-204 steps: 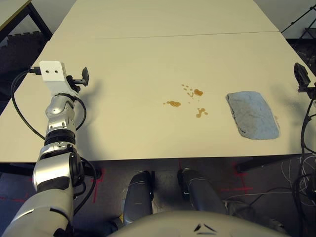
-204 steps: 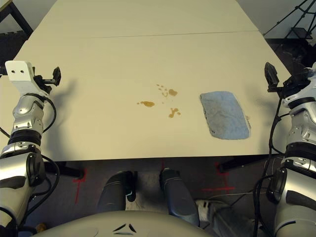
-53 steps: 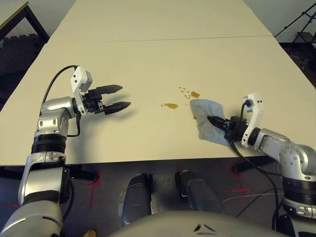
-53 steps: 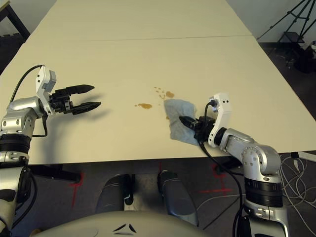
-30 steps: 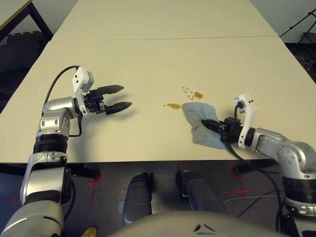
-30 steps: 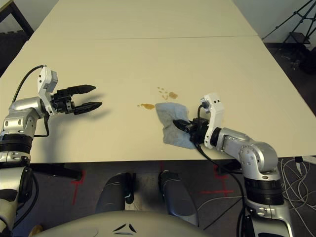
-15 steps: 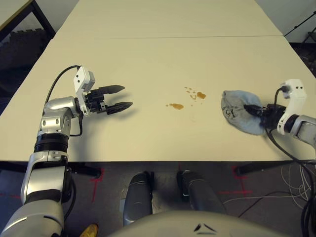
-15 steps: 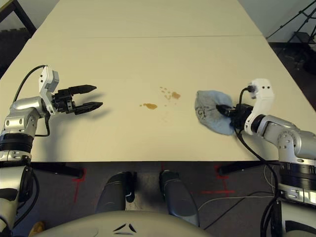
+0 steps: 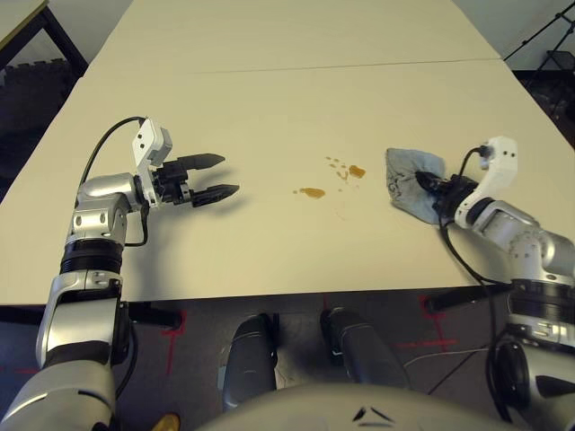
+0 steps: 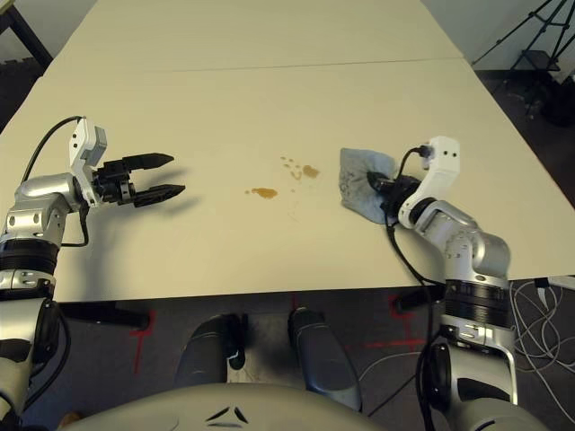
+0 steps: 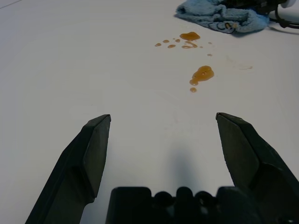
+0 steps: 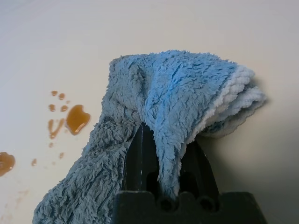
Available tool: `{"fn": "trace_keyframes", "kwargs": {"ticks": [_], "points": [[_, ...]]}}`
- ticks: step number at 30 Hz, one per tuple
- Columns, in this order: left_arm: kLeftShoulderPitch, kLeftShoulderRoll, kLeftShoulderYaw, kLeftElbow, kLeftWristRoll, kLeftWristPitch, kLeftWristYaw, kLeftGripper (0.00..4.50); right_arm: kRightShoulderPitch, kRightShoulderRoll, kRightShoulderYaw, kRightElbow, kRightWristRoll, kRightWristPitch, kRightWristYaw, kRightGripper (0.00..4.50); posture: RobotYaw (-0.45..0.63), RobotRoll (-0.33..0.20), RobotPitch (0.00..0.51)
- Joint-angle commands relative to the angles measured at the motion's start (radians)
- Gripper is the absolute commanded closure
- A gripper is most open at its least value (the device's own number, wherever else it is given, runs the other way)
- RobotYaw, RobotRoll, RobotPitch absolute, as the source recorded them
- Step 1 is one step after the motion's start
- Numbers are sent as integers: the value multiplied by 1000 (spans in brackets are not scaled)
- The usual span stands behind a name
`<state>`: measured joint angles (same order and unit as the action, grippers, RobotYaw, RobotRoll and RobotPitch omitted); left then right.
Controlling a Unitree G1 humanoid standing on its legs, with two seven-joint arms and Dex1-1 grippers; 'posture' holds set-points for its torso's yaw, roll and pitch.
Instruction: Wipe the water off the table with a rag.
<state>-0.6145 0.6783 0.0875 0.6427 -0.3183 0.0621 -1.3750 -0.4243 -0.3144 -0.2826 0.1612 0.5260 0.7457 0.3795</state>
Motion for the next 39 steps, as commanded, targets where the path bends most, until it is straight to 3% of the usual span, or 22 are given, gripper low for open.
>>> {"fn": "trace_keyframes", "kwargs": {"ticks": [1, 13, 25, 32, 39], "points": [[13, 9, -8, -15, 5, 8, -12, 0, -30, 50, 75, 65, -29, -13, 13, 4386, -235, 0, 152], [46, 15, 2, -59, -3, 29, -2, 0, -158, 170, 196, 224, -138, -114, 53, 4386, -201, 0, 160], [74, 14, 16, -97, -10, 45, 14, 0, -179, 254, 273, 286, -205, -158, 105, 4386, -186, 0, 158], [84, 14, 16, -108, -14, 49, 19, 0, -205, 205, 235, 310, -207, -171, 113, 4386, -186, 0, 161], [81, 12, 12, -105, -15, 51, 21, 0, -200, 72, 167, 279, -189, -148, 127, 4386, -197, 0, 163]]}}
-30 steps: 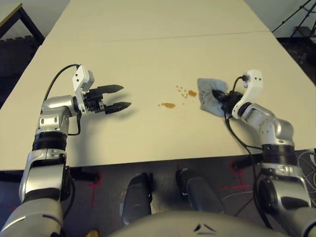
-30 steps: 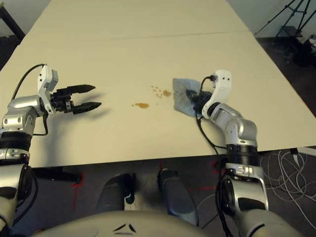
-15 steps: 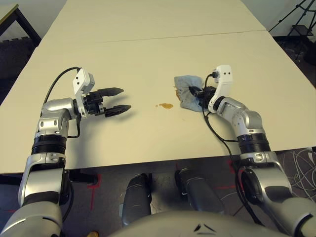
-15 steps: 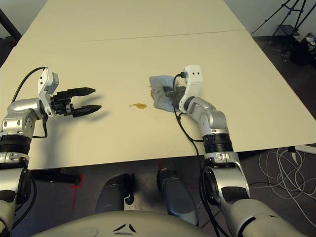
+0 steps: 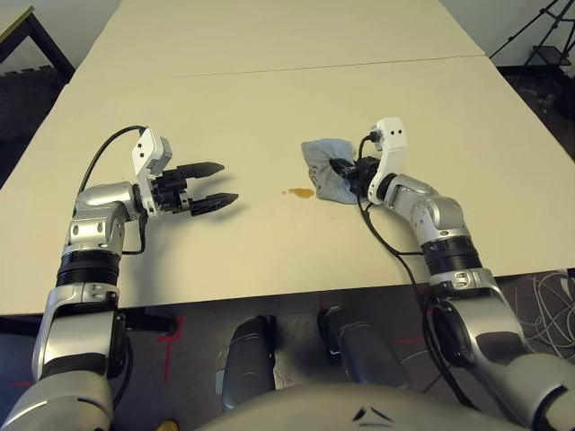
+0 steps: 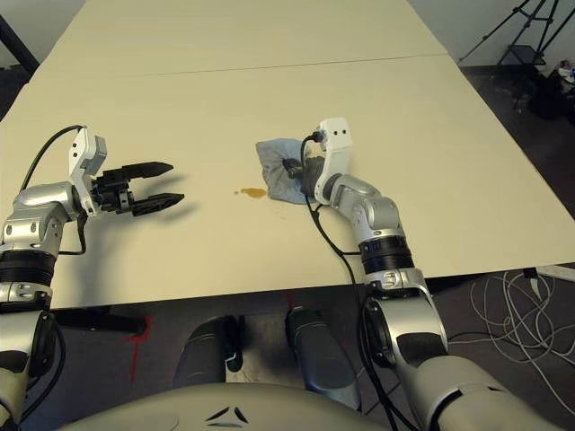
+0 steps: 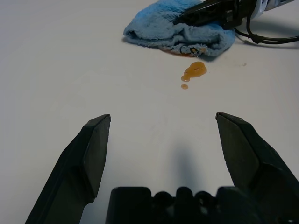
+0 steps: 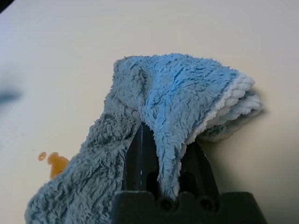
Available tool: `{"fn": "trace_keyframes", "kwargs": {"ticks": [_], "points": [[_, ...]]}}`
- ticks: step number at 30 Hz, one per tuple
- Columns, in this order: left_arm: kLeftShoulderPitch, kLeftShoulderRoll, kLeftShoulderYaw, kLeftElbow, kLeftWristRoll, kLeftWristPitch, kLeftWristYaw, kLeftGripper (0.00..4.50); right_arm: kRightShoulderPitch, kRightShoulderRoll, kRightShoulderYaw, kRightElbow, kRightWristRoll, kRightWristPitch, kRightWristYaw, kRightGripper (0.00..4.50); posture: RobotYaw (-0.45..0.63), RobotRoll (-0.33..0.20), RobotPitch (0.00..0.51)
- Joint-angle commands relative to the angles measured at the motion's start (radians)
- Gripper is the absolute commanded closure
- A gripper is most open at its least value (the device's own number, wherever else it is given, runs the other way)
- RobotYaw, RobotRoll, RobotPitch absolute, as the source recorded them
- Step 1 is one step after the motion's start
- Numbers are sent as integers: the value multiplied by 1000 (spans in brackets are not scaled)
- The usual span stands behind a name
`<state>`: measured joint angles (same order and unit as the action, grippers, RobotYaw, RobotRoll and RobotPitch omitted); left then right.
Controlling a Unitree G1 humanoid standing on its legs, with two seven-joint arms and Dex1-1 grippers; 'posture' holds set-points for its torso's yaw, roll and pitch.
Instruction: Wipe the water off the table with a rag.
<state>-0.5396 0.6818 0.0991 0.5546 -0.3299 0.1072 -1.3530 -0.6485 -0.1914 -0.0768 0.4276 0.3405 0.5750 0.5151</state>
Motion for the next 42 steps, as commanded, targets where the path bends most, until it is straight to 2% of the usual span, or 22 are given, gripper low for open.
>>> {"fn": "trace_keyframes", "kwargs": {"ticks": [1, 6, 9, 14, 18, 22, 31, 42], "points": [[5, 8, -1, -15, -3, 6, -1, 0, 27, -70, -49, 7, 0, 26, -8, 4386, -201, 0, 164], [-4, 5, -5, -3, 1, 0, -3, 0, 69, -179, -115, -85, 50, 94, -2, 4386, -209, 0, 166], [-11, 6, -7, 10, 3, -4, -8, 0, 139, -224, -158, -238, 117, 210, -3, 4386, -214, 0, 169], [-20, 9, -9, 28, 7, -10, -17, 0, 216, -247, -237, -446, 224, 388, -41, 4386, -225, 0, 170], [-23, 12, -13, 22, 0, 7, -39, 0, 261, -219, -289, -594, 311, 514, -99, 4386, -238, 0, 170], [-31, 9, -16, 30, 6, 4, -45, 0, 286, -185, -272, -615, 316, 524, -132, 4386, -245, 0, 165], [-29, 7, -19, 26, 5, 5, -54, 0, 338, -64, -153, -555, 263, 446, -160, 4386, -234, 0, 158], [8, 22, -12, -12, -3, 27, -62, 0, 278, 84, -21, -479, 222, 386, -165, 4386, -213, 0, 163]]}}
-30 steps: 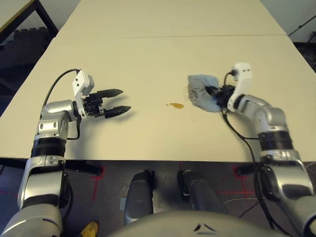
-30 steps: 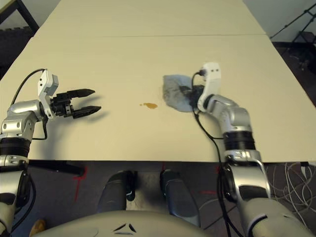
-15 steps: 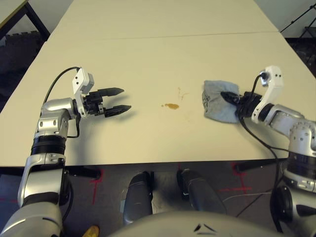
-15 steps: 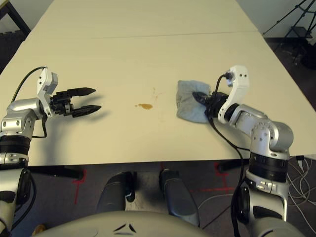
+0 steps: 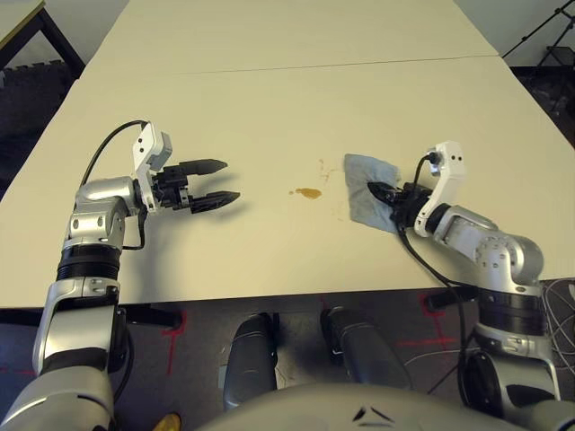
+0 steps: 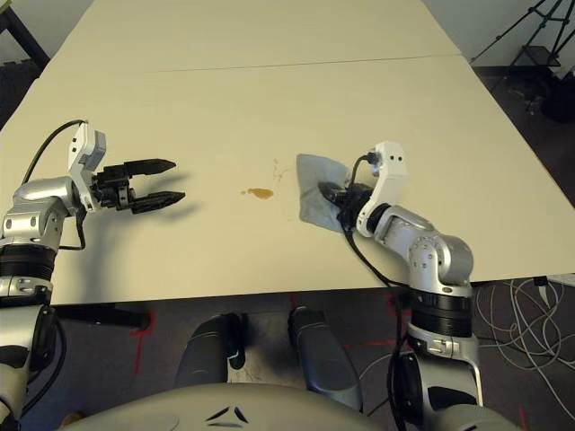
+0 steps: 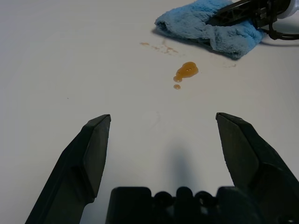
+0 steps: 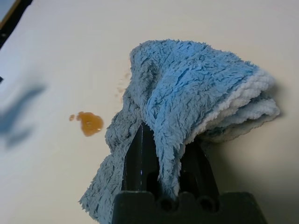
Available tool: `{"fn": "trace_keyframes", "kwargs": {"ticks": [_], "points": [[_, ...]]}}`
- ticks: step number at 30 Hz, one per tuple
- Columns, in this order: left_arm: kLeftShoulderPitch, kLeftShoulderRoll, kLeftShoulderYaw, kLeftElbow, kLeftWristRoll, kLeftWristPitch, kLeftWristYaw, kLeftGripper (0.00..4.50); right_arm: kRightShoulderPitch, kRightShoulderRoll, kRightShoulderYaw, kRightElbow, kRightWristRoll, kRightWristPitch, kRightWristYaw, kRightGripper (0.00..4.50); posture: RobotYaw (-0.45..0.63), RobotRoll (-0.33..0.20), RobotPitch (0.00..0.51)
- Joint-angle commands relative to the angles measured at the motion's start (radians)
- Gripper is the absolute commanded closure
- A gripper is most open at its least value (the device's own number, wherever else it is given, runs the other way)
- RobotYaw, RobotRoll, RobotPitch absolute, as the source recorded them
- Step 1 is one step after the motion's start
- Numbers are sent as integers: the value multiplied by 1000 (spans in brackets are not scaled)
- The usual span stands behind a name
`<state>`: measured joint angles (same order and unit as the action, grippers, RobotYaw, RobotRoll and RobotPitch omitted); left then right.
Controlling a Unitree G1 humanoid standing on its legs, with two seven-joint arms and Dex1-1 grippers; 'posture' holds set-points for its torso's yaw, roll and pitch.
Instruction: Wipe the water off the table with a rag.
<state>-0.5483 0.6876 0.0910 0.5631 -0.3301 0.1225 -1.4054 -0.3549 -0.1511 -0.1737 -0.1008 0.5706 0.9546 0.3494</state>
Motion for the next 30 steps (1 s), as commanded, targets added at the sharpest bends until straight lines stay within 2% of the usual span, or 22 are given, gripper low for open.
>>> {"fn": "trace_keyframes", "kwargs": {"ticks": [1, 12, 16, 24, 30], "points": [[19, 16, -4, -25, -4, 14, -8, 0, -31, 62, 94, 65, -15, -1, 3, 4386, -211, 0, 164], [43, 9, 1, -65, -9, 36, 6, 0, -132, 194, 288, 235, -102, -88, 63, 4386, -195, 0, 171], [52, 9, 5, -74, -12, 39, 11, 0, -141, 217, 313, 258, -121, -106, 79, 4386, -192, 0, 173], [55, 4, 4, -75, -11, 40, 16, 0, -139, 196, 313, 252, -141, -111, 105, 4386, -196, 0, 174], [42, -5, -3, -64, -7, 36, 18, 0, -153, 98, 254, 238, -157, -128, 110, 4386, -213, 0, 173]]}}
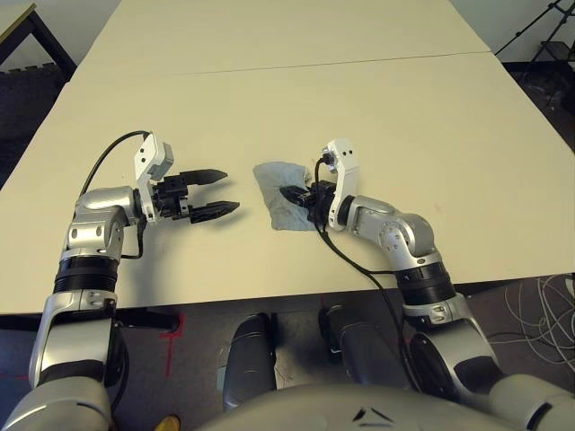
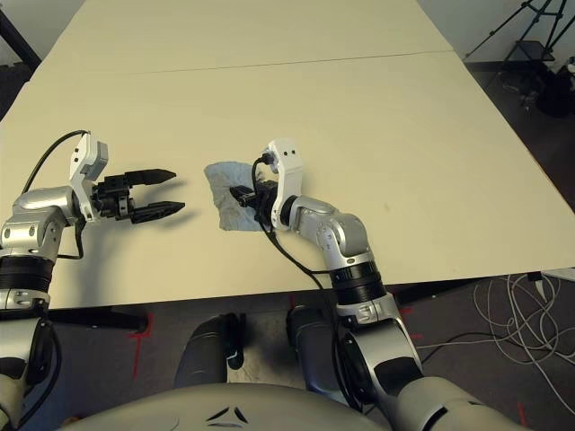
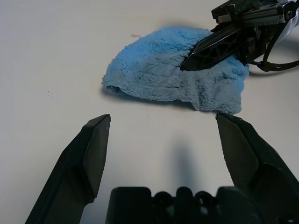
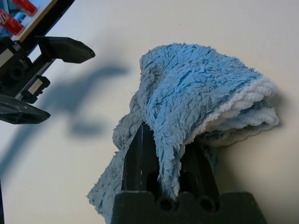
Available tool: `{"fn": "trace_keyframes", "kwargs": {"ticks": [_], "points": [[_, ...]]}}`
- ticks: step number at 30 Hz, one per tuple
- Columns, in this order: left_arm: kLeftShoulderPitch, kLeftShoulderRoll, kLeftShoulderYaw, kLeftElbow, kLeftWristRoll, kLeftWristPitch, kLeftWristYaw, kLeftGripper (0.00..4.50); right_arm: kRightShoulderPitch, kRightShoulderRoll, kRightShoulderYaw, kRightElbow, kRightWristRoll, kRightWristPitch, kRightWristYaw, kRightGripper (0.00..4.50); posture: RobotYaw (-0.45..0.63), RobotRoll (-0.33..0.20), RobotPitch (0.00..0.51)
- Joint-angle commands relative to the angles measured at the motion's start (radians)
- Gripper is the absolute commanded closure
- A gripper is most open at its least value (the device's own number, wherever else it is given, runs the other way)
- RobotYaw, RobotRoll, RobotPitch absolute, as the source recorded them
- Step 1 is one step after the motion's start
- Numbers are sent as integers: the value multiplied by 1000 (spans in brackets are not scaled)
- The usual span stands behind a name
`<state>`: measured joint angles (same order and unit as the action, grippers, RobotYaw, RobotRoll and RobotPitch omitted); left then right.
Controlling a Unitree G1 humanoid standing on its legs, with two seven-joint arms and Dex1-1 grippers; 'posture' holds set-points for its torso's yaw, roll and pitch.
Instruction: Wipe the water off the table with a rag.
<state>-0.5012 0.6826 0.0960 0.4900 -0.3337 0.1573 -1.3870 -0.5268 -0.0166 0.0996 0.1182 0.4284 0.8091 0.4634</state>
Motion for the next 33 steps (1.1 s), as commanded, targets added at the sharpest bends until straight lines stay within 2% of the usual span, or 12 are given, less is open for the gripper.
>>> {"fn": "trace_keyframes", "kwargs": {"ticks": [1, 4, 11, 16, 21, 24, 29, 33], "points": [[-7, -1, -8, 10, -3, 1, -1, 0, 21, -59, -35, 11, -12, 21, -4, 4386, -213, 0, 173], [-9, -3, -9, 13, -2, -1, -2, 0, 37, -175, -108, -18, -4, 28, 4, 4386, -221, 0, 172], [-20, -5, -12, 31, 2, -8, -5, 0, 44, -338, -204, -46, 20, 43, 20, 4387, -231, 0, 171], [-37, -6, -15, 57, 7, -20, -8, 0, 17, -364, -284, -81, 93, 84, 27, 4387, -239, 0, 168], [-50, -7, -20, 77, 11, -29, -12, 0, -65, -394, -366, -130, 208, 167, 47, 4387, -247, 0, 165], [-58, -10, -25, 90, 13, -36, -13, 0, -127, -448, -402, -113, 241, 201, 56, 4387, -253, 0, 161], [-67, -19, -32, 101, 13, -44, -11, 0, -200, -564, -408, 4, 193, 136, 96, 4387, -257, 0, 156], [-69, -23, -33, 104, 12, -47, -9, 0, -220, -640, -374, 121, 143, 71, 163, 4387, -254, 0, 154]]}}
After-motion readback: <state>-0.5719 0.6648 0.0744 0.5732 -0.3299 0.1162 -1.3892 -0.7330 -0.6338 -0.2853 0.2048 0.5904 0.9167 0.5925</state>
